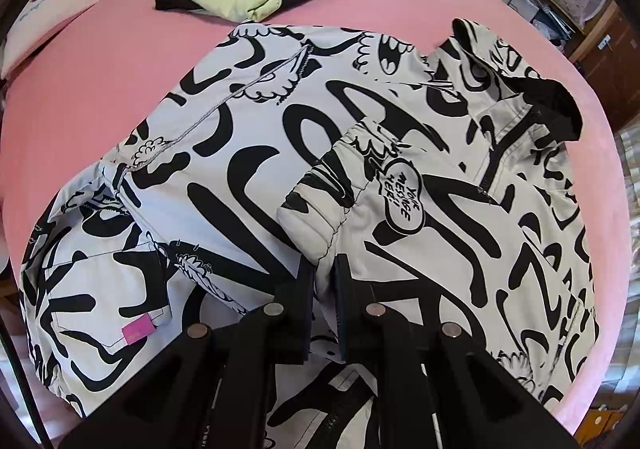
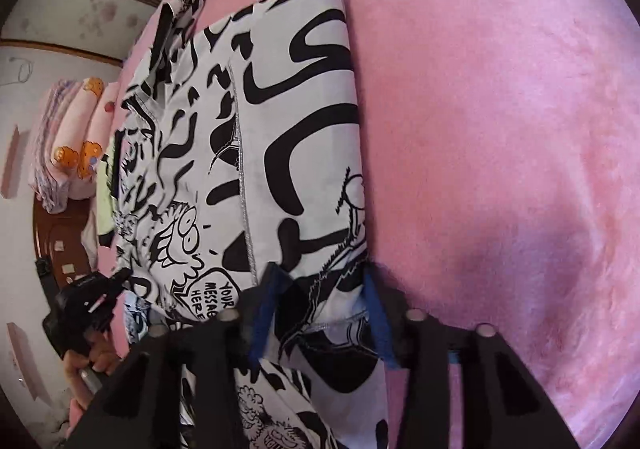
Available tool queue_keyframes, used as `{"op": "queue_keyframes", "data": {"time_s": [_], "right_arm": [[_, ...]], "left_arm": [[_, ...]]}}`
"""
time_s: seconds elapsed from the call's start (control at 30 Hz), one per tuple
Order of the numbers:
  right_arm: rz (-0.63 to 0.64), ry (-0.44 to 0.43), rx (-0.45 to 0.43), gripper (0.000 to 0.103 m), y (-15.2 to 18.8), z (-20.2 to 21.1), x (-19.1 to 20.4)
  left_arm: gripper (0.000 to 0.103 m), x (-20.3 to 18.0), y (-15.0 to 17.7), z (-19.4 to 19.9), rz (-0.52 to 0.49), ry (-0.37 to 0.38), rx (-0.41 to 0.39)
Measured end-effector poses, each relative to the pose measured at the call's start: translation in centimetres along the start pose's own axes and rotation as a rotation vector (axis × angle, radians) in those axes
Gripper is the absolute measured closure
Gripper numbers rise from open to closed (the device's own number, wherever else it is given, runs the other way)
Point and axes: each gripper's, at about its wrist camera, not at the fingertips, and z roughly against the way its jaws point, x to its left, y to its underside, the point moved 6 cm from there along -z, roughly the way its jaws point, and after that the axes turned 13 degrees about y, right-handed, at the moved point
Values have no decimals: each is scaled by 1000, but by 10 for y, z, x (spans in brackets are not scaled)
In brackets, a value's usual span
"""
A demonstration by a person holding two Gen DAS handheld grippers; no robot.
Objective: Fold large clothes
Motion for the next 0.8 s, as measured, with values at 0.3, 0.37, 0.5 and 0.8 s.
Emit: {"op": "queue_keyframes", "data": {"time_s": [0.3,0.37,0.5,0.8], "right_arm": [[66,94,-82,94,-2,16,-10],[49,97,-77,94,-3,11,-12],[49,141,-86,94,-4,-2,-18],[14,129,-94,93,-3,-10,-25]], "left_arm": [[95,-23,12,0,-113,69,32],[94,-22,13,-3,-103,64,46],[94,-13,13,-14,-50,95,84],[85,11,14,-43,-47,12,180]]}}
